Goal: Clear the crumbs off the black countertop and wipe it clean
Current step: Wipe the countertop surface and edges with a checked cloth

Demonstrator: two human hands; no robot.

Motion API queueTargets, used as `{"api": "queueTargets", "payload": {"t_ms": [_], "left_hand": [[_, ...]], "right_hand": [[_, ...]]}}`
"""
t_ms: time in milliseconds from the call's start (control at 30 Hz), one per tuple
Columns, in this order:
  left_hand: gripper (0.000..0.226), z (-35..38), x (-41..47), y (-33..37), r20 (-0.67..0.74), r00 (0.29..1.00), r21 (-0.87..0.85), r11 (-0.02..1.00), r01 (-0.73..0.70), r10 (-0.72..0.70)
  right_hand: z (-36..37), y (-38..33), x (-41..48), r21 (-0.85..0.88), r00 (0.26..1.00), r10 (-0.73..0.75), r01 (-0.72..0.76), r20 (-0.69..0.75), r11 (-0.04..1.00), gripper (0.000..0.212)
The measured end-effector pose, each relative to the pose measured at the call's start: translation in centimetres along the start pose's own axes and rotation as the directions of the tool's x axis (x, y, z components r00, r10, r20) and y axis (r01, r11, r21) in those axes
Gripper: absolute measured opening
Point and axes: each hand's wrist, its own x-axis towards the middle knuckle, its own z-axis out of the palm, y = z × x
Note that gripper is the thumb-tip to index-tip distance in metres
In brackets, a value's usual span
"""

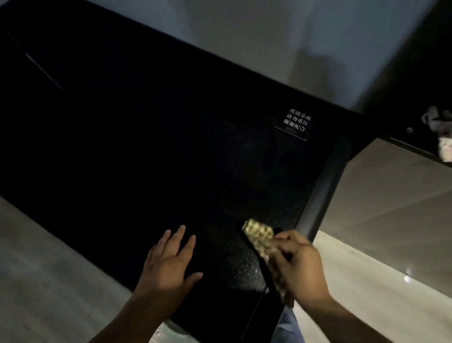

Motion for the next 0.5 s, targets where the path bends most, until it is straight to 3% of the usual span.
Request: {"api": "queueTargets", "payload": {"t_ms": [100, 300, 500], "left_hand": [[0.073, 0.1, -0.7, -0.6, 0.002, 1.000, -0.019, 1.000, 0.015, -0.015], [0.074, 0.5, -2.0, -1.6, -0.019, 0.999, -0.043, 0.998, 0.036, -0.037], [0.075, 0.5, -3.8, -3.4, -0.055, 0.998, -0.130, 0.991, 0.018, -0.025]], "right_hand": [[-1.8, 0.3, 1.8, -0.060, 0.983, 0.010, -0.022, -0.184, 0.998, 0.016], [0.1, 0.2, 2.5, -0.091, 0.964, 0.095, -0.121, -0.250, 0.988, 0.014], [4.7, -1.2, -3.2, -0.157, 0.990, -0.032, 0.010, -0.134, 0.987, 0.031]]}}
